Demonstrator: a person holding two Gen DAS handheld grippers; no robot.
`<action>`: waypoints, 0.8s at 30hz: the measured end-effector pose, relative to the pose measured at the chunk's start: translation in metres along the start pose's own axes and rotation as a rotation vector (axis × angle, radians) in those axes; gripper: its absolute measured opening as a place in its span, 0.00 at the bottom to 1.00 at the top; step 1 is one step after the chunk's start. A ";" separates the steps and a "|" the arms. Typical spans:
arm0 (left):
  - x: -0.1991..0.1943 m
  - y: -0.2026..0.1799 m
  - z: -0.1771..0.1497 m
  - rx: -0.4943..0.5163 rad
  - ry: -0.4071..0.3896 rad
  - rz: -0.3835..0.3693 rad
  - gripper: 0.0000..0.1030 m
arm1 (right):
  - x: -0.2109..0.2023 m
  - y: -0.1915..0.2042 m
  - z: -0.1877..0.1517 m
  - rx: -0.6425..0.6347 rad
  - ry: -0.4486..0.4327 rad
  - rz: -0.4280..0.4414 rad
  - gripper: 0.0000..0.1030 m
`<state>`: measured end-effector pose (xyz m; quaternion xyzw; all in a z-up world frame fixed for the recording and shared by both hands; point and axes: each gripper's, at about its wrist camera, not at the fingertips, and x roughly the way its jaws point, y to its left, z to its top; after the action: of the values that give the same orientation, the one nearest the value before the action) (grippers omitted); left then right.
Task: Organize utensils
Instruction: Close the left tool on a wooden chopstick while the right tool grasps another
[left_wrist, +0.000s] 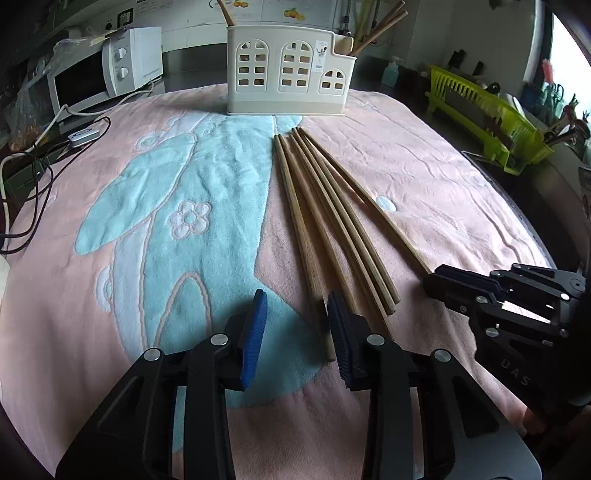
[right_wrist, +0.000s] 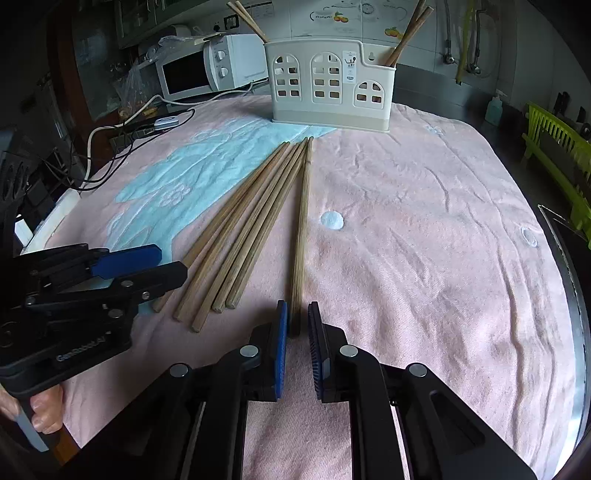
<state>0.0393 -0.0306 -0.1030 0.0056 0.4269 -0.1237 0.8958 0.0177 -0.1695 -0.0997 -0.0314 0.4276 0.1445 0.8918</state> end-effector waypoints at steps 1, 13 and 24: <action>0.000 -0.002 0.001 0.015 -0.005 0.019 0.27 | 0.000 0.000 0.000 0.002 -0.001 0.002 0.11; 0.000 0.018 0.006 -0.007 -0.007 0.071 0.22 | 0.004 0.002 0.004 0.008 -0.001 0.015 0.13; 0.004 0.018 0.010 0.017 0.028 0.053 0.22 | 0.006 -0.004 0.009 0.042 0.005 0.024 0.07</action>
<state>0.0532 -0.0150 -0.1012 0.0263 0.4378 -0.1037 0.8927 0.0293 -0.1703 -0.0994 -0.0080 0.4330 0.1460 0.8894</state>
